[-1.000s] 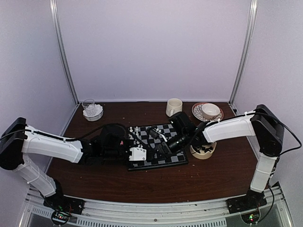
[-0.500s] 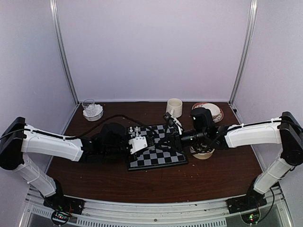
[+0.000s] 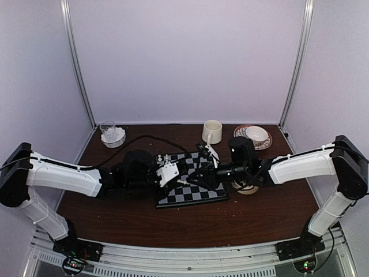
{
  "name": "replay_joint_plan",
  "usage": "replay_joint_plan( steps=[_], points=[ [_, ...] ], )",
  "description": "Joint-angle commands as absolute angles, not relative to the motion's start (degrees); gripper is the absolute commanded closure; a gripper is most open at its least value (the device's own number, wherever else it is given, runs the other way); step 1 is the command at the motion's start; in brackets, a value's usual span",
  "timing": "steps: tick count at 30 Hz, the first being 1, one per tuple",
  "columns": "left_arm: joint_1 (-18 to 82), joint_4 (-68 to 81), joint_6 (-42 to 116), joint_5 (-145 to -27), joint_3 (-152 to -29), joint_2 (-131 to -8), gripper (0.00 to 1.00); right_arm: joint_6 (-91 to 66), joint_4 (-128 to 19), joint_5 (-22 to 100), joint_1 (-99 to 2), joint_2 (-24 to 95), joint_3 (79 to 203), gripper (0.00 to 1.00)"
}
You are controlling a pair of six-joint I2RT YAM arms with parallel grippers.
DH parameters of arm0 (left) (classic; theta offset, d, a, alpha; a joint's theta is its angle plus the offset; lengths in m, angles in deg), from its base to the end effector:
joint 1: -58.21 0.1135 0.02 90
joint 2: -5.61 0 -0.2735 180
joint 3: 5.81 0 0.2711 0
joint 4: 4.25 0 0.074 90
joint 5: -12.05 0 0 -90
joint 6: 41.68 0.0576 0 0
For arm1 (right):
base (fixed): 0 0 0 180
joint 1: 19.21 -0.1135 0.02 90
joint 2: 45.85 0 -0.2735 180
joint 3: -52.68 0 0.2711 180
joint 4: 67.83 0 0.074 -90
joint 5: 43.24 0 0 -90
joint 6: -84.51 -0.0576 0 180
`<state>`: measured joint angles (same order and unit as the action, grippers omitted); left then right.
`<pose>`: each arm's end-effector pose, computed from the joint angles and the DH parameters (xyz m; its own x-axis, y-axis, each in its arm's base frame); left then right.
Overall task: Set up the chess pieces on the board
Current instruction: Pass from the left arm to the right
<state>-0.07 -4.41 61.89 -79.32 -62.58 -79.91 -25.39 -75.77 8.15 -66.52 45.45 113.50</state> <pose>0.1838 -0.3000 0.1928 -0.0425 0.5148 -0.8562 0.8964 0.3981 0.1949 0.2243 0.2962 0.2038 -0.5729 -0.2288 -0.7870 -0.8190 0.1958 0.5393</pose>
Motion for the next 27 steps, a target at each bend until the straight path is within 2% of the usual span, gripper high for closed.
replay_joint_plan(
  steps=[1, 8, 17, 22, 23, 27],
  points=[
    [-0.04, -7.29, 60.54, -80.12, -63.53, -79.15, 0.90, -25.37, -76.24, 8.20, -67.14, 47.03, 115.34, 0.57],
    [-0.07, -7.72, 60.80, -79.63, -62.98, -78.48, 0.90, -25.35, -75.90, 6.97, -67.55, 48.46, 116.23, 0.63],
    [-0.01, -7.72, 61.07, -79.82, -62.97, -78.47, 0.90, -25.27, -75.74, 6.59, -67.64, 48.67, 116.50, 0.89],
    [-0.05, -7.67, 61.13, -79.60, -62.94, -78.50, 0.90, -24.94, -75.46, 7.04, -67.69, 48.18, 116.38, 0.91],
    [-0.04, -7.64, 61.15, -79.61, -62.92, -78.42, 0.88, -24.85, -75.39, 7.36, -67.64, 48.00, 116.31, 0.91],
    [-0.05, -8.64, 61.33, -80.15, -62.25, -77.97, 0.63, -23.22, -72.39, 10.81, -67.64, 46.34, 116.50, 0.94]
  ],
)
